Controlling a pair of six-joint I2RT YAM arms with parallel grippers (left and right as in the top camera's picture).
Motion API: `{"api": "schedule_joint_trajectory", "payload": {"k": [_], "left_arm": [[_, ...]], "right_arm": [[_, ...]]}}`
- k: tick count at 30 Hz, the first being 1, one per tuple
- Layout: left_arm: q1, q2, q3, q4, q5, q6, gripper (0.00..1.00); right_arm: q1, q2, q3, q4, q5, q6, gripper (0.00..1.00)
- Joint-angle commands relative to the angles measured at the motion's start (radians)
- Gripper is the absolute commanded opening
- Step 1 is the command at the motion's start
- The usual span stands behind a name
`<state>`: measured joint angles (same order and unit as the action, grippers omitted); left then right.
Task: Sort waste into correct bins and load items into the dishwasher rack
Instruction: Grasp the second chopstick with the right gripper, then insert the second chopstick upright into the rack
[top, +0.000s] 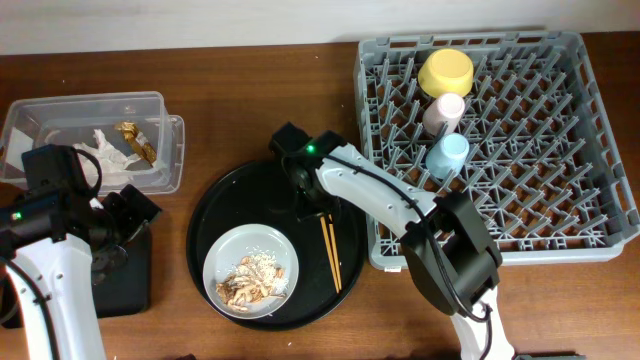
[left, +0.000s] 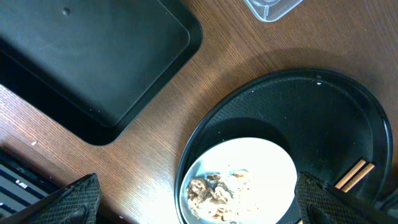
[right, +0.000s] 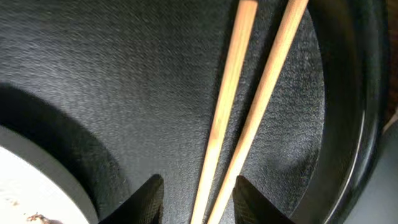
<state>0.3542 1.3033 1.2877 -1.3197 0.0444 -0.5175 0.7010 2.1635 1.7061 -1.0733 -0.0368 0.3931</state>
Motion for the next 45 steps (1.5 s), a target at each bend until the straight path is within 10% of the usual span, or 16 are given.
{"api": "schedule_joint_trajectory", "payload": {"k": [1,11,15,18,27,39,42,43,45], "left_arm": [[0.004,-0.002,0.01,0.002,-0.005,-0.005,0.99],[0.004,-0.002,0.01,0.002,-0.005,-0.005,0.99],[0.004,-0.002,0.01,0.002,-0.005,-0.006,0.99],[0.004,-0.002,0.01,0.002,-0.005,-0.005,0.99],[0.004,-0.002,0.01,0.002,-0.005,-0.005,0.99],[0.004,-0.002,0.01,0.002,-0.005,-0.005,0.99],[0.004,-0.002,0.01,0.002,-0.005,-0.005,0.99],[0.004,-0.002,0.01,0.002,-0.005,-0.005,0.99],[0.004,-0.002,0.01,0.002,-0.005,-0.006,0.99]], "right_arm": [[0.0,-0.013,-0.045,0.043,-0.005,0.017,0.38],[0.02,-0.013,-0.183,0.198,-0.019,0.041,0.36],[0.107,-0.013,-0.229,0.278,0.02,0.148,0.04],[0.115,-0.022,-0.114,0.181,0.019,0.166,0.04],[-0.23,-0.043,0.674,-0.397,-0.056,-0.093,0.04],[-0.576,0.151,0.663,-0.29,-0.095,-0.363,0.04],[-0.576,0.179,0.663,-0.288,-0.13,-0.363,0.32],[-0.576,0.179,0.663,-0.298,-0.141,-0.359,0.67],[-0.576,0.176,0.663,-0.337,-0.159,-0.352,0.74]]}}
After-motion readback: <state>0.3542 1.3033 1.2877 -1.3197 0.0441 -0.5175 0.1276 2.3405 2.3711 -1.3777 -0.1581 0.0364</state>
